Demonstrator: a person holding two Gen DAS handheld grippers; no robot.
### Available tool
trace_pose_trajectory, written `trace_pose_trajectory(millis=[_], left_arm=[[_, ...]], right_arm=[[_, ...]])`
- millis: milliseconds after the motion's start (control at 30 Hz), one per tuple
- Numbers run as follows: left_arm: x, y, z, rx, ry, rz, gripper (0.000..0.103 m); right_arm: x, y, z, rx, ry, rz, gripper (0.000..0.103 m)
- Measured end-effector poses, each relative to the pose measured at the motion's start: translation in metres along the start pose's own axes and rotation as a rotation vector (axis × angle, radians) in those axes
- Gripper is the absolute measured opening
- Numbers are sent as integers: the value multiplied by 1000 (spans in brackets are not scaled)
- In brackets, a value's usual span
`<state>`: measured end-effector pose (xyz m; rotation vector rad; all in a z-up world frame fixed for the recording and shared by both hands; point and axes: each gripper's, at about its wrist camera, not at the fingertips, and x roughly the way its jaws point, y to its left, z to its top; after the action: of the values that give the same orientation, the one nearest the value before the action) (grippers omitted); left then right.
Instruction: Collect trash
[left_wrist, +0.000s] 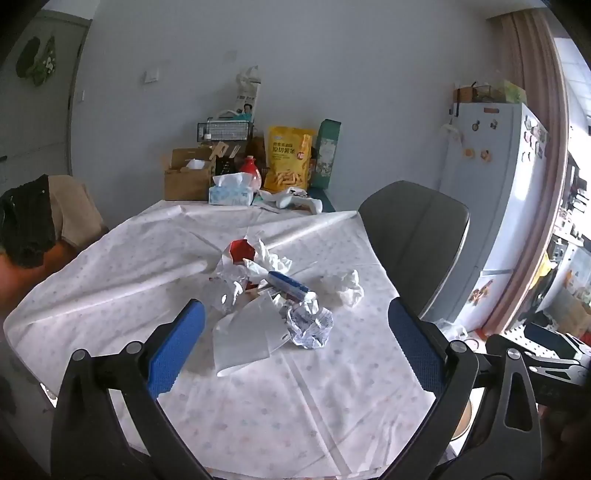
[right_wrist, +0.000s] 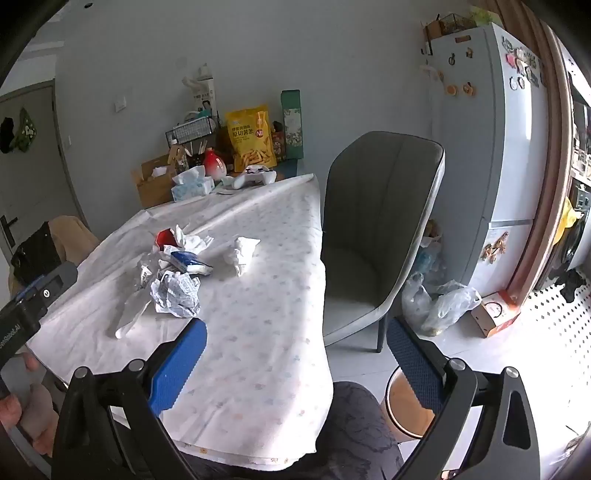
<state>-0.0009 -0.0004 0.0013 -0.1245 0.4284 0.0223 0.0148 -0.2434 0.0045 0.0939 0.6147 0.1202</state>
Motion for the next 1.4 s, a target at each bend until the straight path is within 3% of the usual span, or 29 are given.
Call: trace_pose_trajectory(millis=[167,300,1067,1400], left_arm=[[-4,-1,3,1,-24,-11,98],[2,6,-1,-7,6,7,98],[0,6,0,-10,6,17,98],[4,11,0,-28,12,19,98]], right_arm=[[-2,1,-1,9,-15,-7,95],[-2,-1,1,14,-10,-8,95],[3,3,-1,10,-3,-4,92],[3,6,-2,-2,-19,-27,95]])
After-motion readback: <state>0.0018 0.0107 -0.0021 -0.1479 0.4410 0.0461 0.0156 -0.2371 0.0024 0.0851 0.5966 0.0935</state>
